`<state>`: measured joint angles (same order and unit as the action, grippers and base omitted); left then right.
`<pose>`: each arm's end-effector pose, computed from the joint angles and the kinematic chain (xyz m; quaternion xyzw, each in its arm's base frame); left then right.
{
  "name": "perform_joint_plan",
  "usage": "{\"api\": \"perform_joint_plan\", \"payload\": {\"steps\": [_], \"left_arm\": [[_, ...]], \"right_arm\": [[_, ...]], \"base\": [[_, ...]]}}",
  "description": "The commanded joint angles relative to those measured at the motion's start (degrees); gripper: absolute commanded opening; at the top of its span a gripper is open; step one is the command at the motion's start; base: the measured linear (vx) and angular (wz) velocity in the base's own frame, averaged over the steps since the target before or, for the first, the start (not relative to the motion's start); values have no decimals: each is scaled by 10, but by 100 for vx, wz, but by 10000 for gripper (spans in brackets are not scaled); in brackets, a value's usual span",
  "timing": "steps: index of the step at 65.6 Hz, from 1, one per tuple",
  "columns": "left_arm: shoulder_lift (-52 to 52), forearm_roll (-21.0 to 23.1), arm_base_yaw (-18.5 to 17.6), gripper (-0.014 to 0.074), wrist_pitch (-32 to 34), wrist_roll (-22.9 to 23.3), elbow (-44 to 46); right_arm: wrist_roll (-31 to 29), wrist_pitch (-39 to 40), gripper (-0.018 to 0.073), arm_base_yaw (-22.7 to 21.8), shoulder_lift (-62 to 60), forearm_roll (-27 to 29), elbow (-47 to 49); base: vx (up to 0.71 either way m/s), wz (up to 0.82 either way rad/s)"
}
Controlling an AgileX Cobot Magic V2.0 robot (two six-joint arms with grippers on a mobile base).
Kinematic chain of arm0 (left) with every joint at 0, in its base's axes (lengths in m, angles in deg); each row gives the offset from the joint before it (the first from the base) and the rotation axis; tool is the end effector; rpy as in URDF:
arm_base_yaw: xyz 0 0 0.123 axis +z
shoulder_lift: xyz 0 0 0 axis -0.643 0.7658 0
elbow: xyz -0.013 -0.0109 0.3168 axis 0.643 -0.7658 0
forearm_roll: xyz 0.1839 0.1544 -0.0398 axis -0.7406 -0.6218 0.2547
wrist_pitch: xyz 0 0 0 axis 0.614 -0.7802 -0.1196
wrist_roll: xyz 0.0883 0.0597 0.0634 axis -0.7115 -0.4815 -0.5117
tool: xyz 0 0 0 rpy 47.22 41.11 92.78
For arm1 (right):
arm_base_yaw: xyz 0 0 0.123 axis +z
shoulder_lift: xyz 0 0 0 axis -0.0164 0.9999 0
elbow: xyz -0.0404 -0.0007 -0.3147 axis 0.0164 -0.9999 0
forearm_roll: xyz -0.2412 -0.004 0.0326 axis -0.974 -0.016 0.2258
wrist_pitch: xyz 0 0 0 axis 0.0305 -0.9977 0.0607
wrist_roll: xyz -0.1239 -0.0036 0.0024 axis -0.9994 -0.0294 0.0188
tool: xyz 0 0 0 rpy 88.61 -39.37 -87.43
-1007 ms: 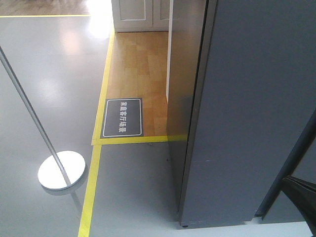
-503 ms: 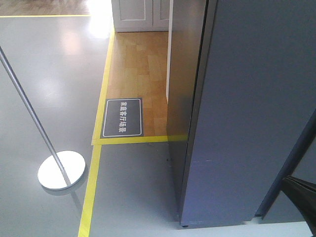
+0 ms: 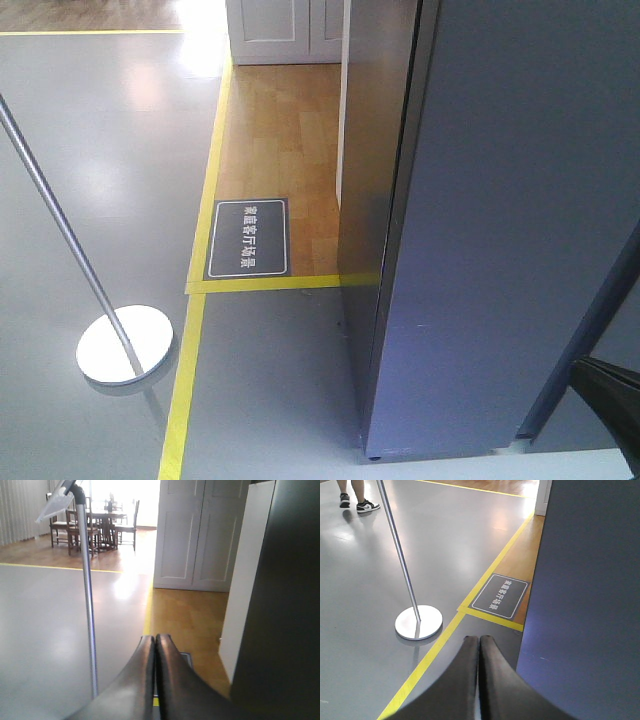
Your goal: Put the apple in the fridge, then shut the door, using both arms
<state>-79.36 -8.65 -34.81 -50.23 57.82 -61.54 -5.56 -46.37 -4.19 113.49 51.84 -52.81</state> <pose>0.0498 0.0071 0.1979 -0.1019 0.7067 -0.0221 0.6998 0.0755 0.0534 0.2724 -0.1798 0.7895 0.1339 0.5714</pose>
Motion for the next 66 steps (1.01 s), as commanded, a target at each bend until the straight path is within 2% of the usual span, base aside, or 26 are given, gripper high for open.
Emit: {"api": "perform_joint_plan", "payload": {"steps": [1,8,21,56,66], "left_arm": [[7,59,0,-6,35,7,9],[7,103,0,-6,35,7,9],[7,89,0,-6,35,7,9],[7,91,0,-6,35,7,10],[7,91,0,-6,35,7,10]], "right_arm": [[-6,18,-6,-2,3,21,16],[-6,18,-6,-2,3,21,16],[-6,18,-6,-2,3,21,16],[-6,18,-6,-2,3,19,16],[-6,17,-6,-2,3,-33,16]], "base": [[0,0],[0,0],[0,0],[0,0],[0,0]]}}
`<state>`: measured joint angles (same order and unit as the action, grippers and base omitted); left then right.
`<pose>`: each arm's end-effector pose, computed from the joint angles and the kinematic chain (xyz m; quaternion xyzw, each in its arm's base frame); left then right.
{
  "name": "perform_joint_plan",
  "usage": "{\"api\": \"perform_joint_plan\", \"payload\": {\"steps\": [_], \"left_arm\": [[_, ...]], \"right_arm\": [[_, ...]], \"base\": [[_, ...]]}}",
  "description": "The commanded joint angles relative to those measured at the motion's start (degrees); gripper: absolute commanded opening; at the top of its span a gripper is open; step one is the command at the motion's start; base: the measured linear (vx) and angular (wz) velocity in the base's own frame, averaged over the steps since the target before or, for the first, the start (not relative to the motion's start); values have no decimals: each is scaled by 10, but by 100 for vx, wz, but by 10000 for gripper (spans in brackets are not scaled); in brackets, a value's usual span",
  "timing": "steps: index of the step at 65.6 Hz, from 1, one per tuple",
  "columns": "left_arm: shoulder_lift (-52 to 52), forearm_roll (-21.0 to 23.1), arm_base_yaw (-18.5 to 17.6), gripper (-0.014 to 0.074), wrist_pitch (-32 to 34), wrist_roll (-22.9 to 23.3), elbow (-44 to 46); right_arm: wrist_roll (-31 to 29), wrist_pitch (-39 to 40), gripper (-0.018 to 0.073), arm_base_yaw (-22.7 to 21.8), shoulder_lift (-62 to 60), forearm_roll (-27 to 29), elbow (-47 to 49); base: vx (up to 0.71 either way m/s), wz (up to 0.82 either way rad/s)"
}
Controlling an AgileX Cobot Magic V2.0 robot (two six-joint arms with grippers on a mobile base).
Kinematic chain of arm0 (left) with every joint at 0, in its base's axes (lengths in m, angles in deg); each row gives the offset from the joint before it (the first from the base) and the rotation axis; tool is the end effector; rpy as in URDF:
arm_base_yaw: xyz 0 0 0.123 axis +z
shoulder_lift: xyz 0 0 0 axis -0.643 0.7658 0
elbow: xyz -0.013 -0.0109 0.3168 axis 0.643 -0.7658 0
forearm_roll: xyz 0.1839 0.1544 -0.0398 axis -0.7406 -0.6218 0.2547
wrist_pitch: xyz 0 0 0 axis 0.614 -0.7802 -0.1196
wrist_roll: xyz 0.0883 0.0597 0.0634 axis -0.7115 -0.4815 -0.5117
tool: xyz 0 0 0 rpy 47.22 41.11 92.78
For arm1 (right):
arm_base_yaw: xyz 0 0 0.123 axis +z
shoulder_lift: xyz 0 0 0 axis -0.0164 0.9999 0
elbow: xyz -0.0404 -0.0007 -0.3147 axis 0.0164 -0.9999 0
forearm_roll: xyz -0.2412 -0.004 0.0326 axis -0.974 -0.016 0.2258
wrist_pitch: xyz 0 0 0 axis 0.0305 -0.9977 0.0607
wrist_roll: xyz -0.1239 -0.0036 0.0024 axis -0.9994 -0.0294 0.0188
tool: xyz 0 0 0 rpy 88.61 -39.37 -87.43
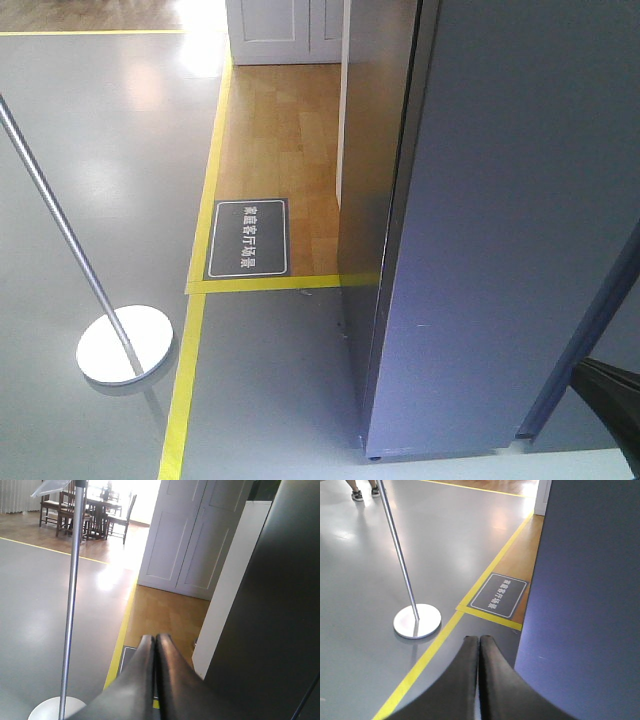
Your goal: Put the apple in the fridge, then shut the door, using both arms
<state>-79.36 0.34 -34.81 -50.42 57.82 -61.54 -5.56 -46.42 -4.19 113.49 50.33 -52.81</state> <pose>0.0500 0.0057 0.1972 -0.1534 0.6993 -0.0805 0.6935 0.0754 0.0524 0.2708 -0.1874 0.7917 0.1238 0.5682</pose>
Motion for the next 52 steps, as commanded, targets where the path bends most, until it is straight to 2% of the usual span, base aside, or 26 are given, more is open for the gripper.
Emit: {"api": "perform_joint_plan", "payload": {"steps": [1,10,29,35,37,42,52], "left_arm": [[7,1,0,-6,37,7,10],[7,1,0,-6,37,7,10],[7,1,0,-6,37,7,10],[7,1,0,-6,37,7,10],[7,1,0,-6,37,7,10],[7,1,0,-6,37,7,10],[7,1,0,-6,37,7,10]], "right_arm": [[-6,18,-6,-2,3,-25,16],[-6,18,-6,-2,3,-68,16],[-6,19,-6,0,1,-72,16],[8,28,-6,15,-17,-112,16],[29,35,-6,22,-28,-135,16],[127,57,-6,30,-56,-205,16],[414,93,-6,32,-107,-396,16]], "base": [[0,0],[0,0],[0,0],[0,0],[0,0],[0,0],[0,0]]}}
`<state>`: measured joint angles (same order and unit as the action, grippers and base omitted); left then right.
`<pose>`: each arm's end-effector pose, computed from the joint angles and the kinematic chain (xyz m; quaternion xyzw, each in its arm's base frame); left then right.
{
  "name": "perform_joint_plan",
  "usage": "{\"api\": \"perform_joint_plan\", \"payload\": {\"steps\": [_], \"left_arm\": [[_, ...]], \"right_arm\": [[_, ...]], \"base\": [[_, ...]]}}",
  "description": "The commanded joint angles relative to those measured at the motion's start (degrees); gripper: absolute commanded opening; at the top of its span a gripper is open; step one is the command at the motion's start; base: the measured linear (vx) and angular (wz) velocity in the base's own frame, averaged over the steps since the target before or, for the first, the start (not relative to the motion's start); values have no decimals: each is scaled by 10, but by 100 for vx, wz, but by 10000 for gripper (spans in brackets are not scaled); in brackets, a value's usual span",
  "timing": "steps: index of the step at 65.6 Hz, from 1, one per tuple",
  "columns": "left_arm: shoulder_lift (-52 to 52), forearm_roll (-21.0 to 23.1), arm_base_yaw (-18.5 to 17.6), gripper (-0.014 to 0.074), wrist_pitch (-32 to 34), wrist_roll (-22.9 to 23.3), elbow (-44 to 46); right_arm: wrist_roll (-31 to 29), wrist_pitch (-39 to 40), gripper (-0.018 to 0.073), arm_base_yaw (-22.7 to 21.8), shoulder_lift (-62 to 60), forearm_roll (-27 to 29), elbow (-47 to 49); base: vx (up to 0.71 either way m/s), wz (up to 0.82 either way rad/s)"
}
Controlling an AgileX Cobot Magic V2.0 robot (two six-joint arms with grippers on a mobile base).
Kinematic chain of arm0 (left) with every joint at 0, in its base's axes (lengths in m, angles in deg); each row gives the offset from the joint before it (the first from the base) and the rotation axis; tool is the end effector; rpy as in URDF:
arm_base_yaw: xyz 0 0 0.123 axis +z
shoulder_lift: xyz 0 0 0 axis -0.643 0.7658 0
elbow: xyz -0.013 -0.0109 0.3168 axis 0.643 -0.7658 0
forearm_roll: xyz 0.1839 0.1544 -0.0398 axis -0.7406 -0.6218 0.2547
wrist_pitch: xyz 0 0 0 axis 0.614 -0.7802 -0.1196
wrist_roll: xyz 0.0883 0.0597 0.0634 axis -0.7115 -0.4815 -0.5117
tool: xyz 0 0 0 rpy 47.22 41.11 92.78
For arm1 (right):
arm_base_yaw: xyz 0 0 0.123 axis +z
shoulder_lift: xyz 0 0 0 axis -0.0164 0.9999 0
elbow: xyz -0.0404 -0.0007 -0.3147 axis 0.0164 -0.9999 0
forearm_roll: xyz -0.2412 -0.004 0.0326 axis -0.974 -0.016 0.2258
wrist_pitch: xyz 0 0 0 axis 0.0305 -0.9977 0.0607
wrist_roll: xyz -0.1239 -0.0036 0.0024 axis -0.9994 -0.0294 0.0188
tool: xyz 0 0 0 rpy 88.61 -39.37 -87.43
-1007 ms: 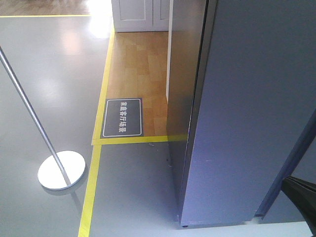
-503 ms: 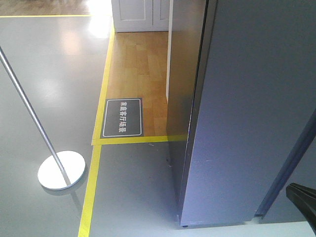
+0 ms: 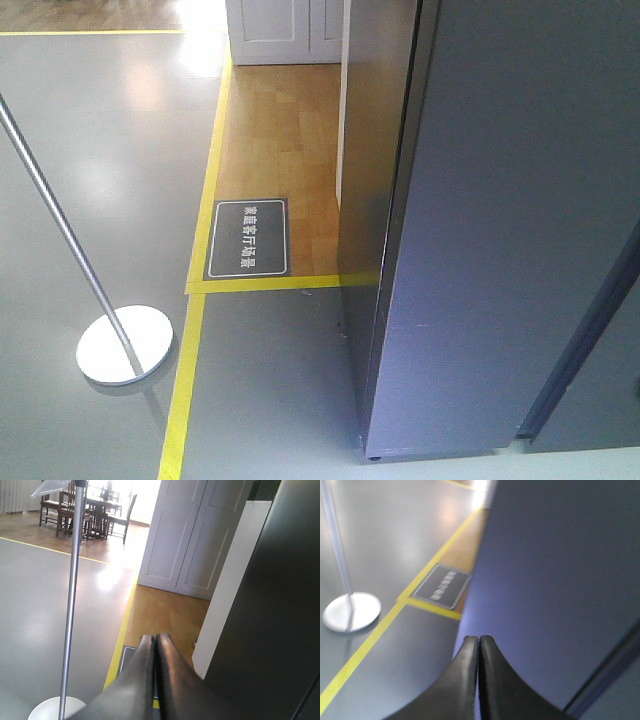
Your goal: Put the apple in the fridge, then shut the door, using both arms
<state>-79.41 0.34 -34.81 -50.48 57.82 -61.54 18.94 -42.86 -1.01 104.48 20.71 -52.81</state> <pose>0.0499 0.0057 0.1972 -0.1534 0.6994 -0.0805 0.6934 0.0552 0.0261 0.2645 -0.1592 0.7957 0.0149 0.5842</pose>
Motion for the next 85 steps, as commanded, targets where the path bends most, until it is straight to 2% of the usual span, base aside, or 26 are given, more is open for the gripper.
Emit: {"api": "perform_joint_plan", "payload": {"steps": [1,5,10,23,34,37,46,65,85], "left_arm": [[8,1,0,-6,38,7,10],[8,1,0,-6,38,7,10],[8,1,0,-6,38,7,10],[8,1,0,-6,38,7,10],[8,1,0,-6,38,7,10],[8,1,0,-6,38,7,10],[8,1,0,-6,36,7,10],[8,1,0,-6,36,7,10],[8,1,0,-6,36,7,10]], "right_arm": [[193,57,-6,1,-20,-116,16],[276,59,-6,1,-30,-175,11],[352,90,-6,1,-39,-210,-25],[397,201,-6,1,-76,-208,-142],[398,287,-6,0,-140,-211,-212],[397,261,-6,0,-163,-217,-209],[395,269,-6,0,-162,-227,-210],[393,350,-6,0,-162,-264,-210],[396,351,-6,0,-162,-263,-209]], "base": [[0,0],[0,0],[0,0],[0,0],[0,0],[0,0],[0,0],[0,0],[0,0]]}}
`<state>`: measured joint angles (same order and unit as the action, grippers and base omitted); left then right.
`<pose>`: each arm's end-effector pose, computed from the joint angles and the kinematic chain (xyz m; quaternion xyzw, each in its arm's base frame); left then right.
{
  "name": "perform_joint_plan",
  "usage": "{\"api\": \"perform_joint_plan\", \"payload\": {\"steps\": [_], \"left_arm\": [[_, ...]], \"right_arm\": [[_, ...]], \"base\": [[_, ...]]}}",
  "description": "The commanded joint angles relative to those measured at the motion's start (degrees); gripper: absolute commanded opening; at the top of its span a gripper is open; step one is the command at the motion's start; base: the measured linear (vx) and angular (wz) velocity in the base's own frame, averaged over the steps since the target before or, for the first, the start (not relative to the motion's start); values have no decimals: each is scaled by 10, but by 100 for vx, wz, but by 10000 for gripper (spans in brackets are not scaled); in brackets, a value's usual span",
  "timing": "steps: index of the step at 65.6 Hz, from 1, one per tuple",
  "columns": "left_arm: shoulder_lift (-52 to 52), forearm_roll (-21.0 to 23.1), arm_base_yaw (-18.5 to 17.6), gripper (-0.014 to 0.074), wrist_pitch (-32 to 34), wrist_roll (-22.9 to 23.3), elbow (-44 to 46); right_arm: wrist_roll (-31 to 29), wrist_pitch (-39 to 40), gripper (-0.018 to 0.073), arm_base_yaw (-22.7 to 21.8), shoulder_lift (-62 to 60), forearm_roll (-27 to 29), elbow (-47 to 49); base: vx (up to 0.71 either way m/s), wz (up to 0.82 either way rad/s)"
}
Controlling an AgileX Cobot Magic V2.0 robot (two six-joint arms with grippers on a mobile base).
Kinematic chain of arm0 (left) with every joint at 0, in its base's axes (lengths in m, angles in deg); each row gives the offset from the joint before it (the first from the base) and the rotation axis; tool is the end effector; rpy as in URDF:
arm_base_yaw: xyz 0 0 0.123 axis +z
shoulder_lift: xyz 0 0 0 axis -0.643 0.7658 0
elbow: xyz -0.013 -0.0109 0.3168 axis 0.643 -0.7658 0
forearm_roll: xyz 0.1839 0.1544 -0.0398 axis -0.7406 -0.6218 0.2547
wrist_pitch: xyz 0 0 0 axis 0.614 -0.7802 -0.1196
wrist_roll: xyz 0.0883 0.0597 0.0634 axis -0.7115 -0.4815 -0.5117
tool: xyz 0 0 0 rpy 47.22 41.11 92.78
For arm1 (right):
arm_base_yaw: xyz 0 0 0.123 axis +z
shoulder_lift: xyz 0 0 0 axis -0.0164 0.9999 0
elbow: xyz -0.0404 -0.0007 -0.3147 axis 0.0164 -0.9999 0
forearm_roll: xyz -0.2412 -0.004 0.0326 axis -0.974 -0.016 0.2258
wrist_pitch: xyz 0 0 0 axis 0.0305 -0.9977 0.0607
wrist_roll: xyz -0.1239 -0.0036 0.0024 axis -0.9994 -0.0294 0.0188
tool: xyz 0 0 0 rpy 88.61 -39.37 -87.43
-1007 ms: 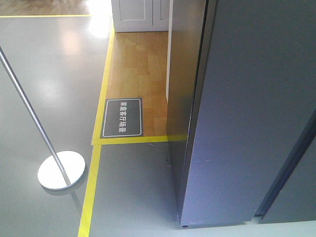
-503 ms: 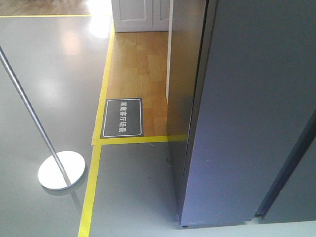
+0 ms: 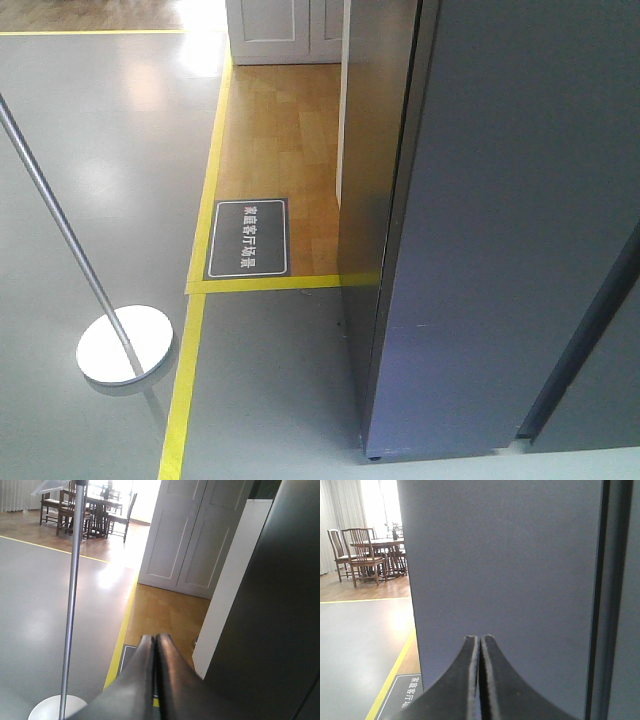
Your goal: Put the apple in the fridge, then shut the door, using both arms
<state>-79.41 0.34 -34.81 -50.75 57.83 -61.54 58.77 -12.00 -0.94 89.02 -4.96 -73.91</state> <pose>0.0499 0.0057 0.1966 -0.1540 0.7009 -0.0801 0.6918 0.0485 0.0000 0.2063 0.0196 0.6816 0.0209 0.7311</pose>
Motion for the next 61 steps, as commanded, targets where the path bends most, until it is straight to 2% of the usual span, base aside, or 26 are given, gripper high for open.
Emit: {"api": "perform_joint_plan", "payload": {"steps": [1,61], "left_arm": [[8,1,0,-6,38,6,10],[8,1,0,-6,38,6,10]], "right_arm": [[-2,43,-6,-1,-7,-7,2],[-3,42,-6,-1,-7,-7,2]], "base": [[0,0],[0,0]]}}
